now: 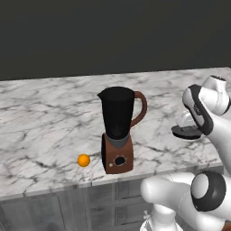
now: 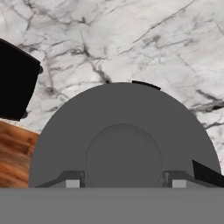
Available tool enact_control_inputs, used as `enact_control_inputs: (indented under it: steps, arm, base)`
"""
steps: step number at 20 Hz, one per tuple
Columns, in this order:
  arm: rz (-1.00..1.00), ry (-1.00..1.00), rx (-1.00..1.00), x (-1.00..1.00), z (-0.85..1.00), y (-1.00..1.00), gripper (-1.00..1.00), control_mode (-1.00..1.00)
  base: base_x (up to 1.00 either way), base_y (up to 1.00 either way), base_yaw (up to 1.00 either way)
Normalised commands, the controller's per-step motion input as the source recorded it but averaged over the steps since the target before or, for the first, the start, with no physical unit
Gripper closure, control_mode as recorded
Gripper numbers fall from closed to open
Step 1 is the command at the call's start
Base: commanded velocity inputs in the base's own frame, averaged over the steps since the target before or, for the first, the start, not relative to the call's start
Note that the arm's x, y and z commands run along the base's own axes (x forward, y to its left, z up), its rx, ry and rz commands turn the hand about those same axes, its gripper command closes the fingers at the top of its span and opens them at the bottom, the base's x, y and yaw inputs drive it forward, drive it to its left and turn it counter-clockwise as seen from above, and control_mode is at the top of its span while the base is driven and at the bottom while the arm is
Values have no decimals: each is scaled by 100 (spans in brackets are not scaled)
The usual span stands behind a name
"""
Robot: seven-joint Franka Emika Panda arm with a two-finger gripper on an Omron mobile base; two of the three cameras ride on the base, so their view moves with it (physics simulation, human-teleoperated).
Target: Open the blender lid, put the orange in the blender, close the lid, and start the blender.
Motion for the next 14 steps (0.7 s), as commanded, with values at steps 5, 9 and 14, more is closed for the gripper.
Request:
enact_control_inputs:
  steps: [5, 9, 14]
  arm:
    - [0, -2, 0, 3, -32, -14, 100, -100]
    - [0, -2, 0, 5, -32, -4, 100, -100]
    - [0, 0, 0, 16, -30, 0, 100, -100]
  base:
    - [0, 0, 0]
    - [0, 0, 0]
    - [0, 0, 0]
